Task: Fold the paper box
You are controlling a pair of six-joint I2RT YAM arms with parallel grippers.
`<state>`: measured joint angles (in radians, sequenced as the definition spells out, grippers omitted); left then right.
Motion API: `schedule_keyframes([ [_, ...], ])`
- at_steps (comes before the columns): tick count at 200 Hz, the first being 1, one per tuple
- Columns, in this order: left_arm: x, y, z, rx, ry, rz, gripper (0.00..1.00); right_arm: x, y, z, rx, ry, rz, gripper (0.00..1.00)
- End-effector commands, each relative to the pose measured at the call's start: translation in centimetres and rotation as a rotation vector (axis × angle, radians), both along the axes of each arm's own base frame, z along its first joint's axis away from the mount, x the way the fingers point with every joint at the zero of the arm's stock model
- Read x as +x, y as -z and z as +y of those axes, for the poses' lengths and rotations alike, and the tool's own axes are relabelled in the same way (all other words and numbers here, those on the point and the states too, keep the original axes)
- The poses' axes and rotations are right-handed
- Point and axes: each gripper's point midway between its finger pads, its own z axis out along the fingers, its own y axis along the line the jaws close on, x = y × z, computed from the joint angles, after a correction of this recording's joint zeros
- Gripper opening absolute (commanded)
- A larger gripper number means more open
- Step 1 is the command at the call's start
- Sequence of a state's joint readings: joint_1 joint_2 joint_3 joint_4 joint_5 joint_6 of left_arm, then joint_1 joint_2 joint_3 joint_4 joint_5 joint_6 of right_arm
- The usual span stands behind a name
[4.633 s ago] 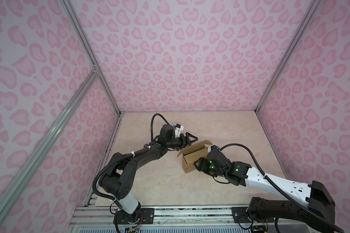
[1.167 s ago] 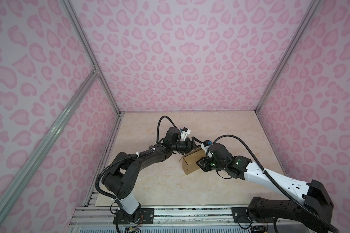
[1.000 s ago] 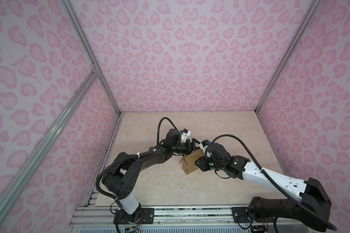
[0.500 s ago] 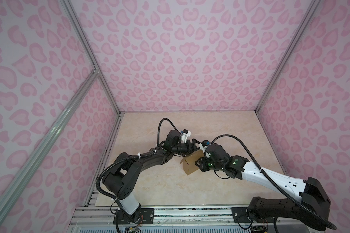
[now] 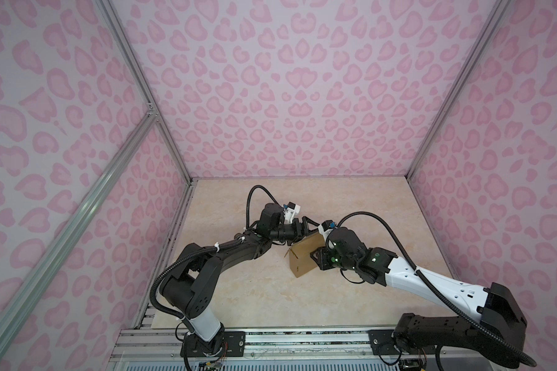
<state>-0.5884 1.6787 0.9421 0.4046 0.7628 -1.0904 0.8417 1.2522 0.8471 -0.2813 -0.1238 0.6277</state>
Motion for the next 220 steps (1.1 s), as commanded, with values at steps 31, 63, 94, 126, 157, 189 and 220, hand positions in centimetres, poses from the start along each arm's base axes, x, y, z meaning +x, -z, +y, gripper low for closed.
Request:
schedule_keyframes([
  [31,-0.4,-1.3,-0.1,-0.022,0.024,-0.035,0.86,0.2,-0.4,0.3,0.027,0.012,-0.014,0.27],
  [63,-1.1,0.0,-0.2,-0.003,0.032,-0.022,0.86,0.2,-0.2,0.5,0.028,0.011,-0.013,0.27],
  [94,-1.5,0.5,0.0,0.02,0.031,-0.031,0.82,0.1,-0.1,0.7,0.027,0.008,-0.013,0.27],
  [126,-1.8,1.2,0.0,0.035,0.03,-0.032,0.76,0.1,-0.1,0.7,0.022,0.011,-0.014,0.27],
  [157,-1.8,1.6,-0.2,0.045,0.035,-0.03,0.72,0.1,0.0,0.5,0.013,0.016,-0.015,0.27],
  [189,-1.8,2.1,0.0,0.066,0.028,-0.032,0.69,0.1,0.1,0.4,0.012,0.019,-0.015,0.27],
  [220,-1.8,2.1,0.1,0.075,0.024,-0.04,0.68,0.1,0.0,0.3,0.011,0.02,-0.017,0.27],
])
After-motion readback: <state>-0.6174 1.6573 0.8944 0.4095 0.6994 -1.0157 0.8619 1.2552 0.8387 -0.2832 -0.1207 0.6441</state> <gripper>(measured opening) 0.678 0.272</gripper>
